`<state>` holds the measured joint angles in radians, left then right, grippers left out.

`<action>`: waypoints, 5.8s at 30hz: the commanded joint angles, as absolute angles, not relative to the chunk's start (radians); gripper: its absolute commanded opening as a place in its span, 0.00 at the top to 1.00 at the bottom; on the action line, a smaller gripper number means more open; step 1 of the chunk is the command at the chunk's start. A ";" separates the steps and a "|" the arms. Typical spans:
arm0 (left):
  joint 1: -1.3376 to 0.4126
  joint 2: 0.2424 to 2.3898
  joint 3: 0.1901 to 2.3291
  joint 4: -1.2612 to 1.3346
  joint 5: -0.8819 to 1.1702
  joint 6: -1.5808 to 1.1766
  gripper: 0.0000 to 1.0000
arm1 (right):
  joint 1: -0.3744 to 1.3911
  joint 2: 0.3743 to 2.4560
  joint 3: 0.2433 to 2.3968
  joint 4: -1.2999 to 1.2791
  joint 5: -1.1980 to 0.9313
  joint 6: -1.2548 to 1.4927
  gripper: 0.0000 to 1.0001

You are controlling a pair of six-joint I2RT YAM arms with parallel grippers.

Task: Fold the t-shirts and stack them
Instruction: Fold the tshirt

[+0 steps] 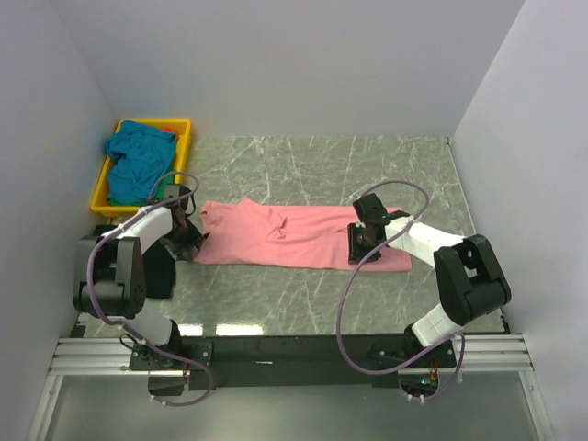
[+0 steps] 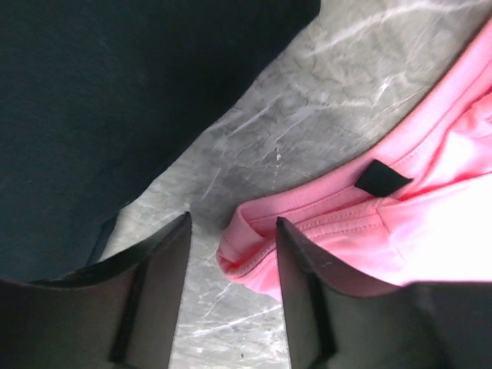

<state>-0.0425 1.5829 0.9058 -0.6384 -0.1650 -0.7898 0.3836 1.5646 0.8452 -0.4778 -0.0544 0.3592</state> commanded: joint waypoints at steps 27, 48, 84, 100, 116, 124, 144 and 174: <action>-0.339 1.695 1.153 -0.698 -0.242 -0.936 0.38 | 0.479 1.592 0.945 -0.571 0.046 0.328 0.59; -0.275 2.282 1.753 -0.755 -0.413 -0.629 0.26 | 0.820 1.687 0.891 -0.670 -0.204 0.429 0.59; -0.304 2.077 1.922 -0.485 -0.281 -0.545 0.01 | 0.789 1.568 0.980 -0.531 0.034 0.373 0.77; -0.333 2.206 1.888 -0.508 -0.285 -0.546 0.01 | 0.787 1.651 0.963 -0.497 0.084 0.365 0.82; -0.337 2.419 1.992 -0.564 -0.253 -0.552 0.01 | 0.818 1.637 0.881 -0.558 0.008 0.377 0.82; -0.336 2.493 2.084 -0.560 -0.238 -0.523 0.01 | 0.845 1.646 0.899 -0.574 -0.070 0.390 0.82; -0.293 2.536 2.206 -0.384 -0.152 -0.434 0.01 | 0.856 1.592 1.114 -0.643 0.018 0.474 0.58; -0.529 1.412 1.051 -0.738 -0.180 -0.911 0.03 | 0.673 1.298 0.643 -0.494 -0.066 0.571 0.55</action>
